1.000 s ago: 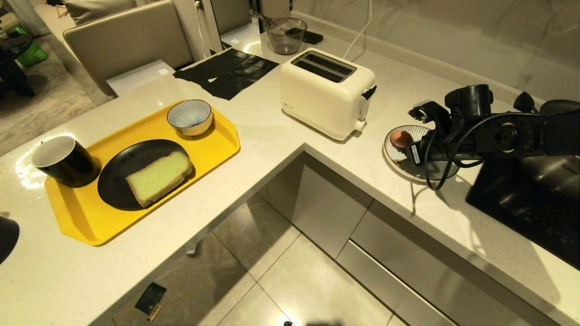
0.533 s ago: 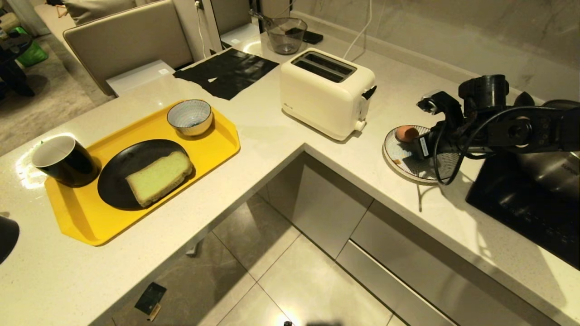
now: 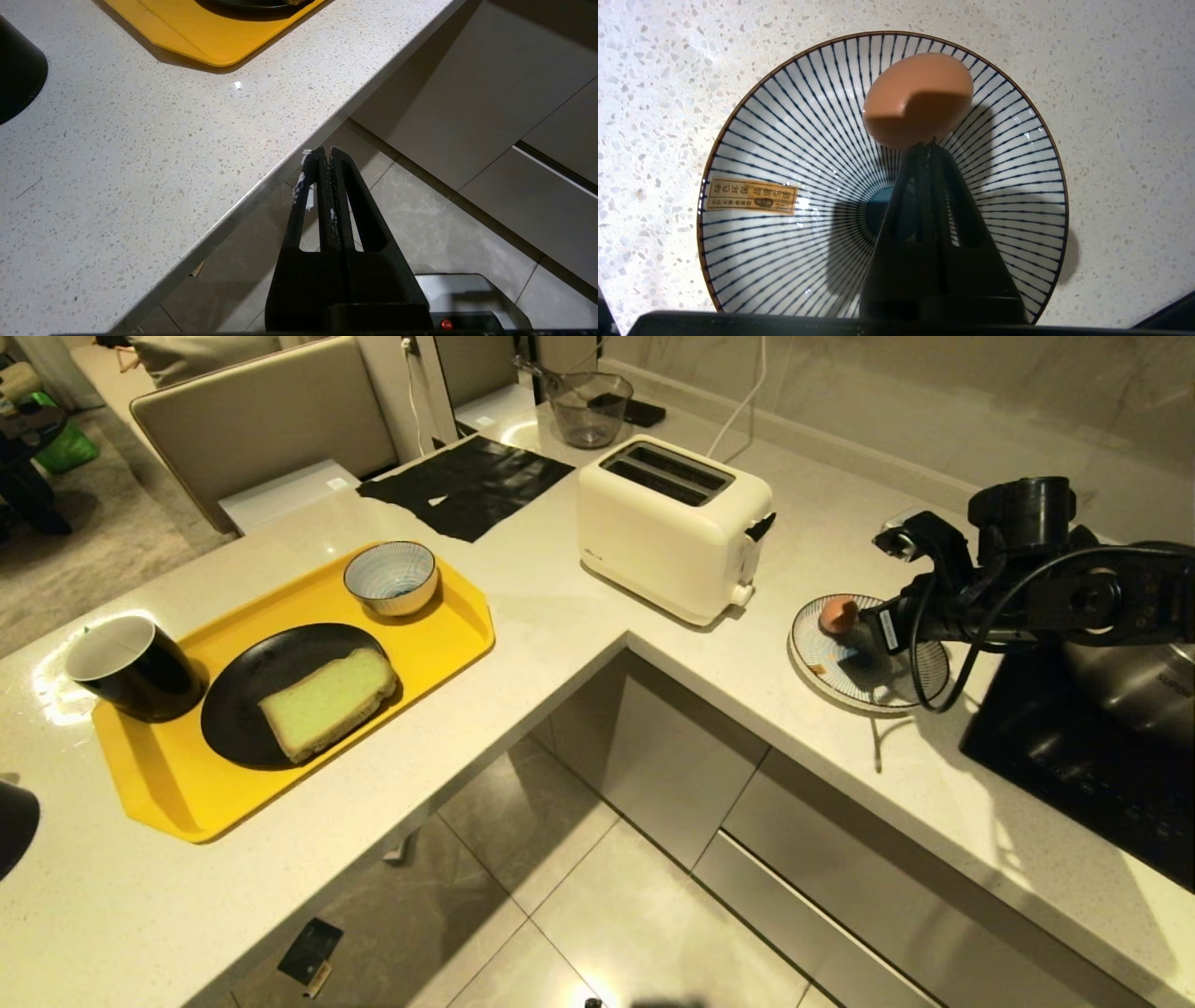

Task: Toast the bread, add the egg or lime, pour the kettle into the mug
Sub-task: Pick up the egg

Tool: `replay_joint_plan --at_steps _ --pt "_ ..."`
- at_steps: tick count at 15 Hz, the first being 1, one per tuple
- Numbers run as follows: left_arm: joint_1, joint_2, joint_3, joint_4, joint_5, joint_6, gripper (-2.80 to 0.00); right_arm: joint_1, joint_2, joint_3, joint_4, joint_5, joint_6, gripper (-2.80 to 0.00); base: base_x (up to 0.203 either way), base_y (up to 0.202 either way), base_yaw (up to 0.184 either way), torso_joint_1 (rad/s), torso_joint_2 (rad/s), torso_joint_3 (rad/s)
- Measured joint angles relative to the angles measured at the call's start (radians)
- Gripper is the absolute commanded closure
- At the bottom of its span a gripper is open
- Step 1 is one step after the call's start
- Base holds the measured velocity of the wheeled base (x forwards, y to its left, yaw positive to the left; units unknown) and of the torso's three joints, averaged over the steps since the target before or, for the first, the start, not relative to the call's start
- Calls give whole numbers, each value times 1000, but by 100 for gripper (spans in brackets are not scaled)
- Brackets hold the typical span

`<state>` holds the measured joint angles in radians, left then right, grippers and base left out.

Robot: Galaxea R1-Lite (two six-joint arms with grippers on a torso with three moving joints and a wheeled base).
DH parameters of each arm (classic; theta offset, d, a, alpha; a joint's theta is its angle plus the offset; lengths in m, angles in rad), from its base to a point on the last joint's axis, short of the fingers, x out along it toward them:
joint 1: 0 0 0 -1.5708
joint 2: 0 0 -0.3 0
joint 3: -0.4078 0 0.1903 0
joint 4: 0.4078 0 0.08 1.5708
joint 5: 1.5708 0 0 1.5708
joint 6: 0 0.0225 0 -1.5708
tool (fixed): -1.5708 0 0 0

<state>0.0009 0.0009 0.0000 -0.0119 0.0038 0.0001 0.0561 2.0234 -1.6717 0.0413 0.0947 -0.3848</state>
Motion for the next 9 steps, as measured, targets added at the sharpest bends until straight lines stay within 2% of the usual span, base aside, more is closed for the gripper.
replay_joint_plan --at_steps 6,9 --pt "1 0 0 0 0 0 0 4 12 -9 1 0 13 -280 0 0 0 0 0 0" --pt "0 0 0 0 0 0 0 14 23 -21 1 0 45 -280 0 0 0 0 0 0"
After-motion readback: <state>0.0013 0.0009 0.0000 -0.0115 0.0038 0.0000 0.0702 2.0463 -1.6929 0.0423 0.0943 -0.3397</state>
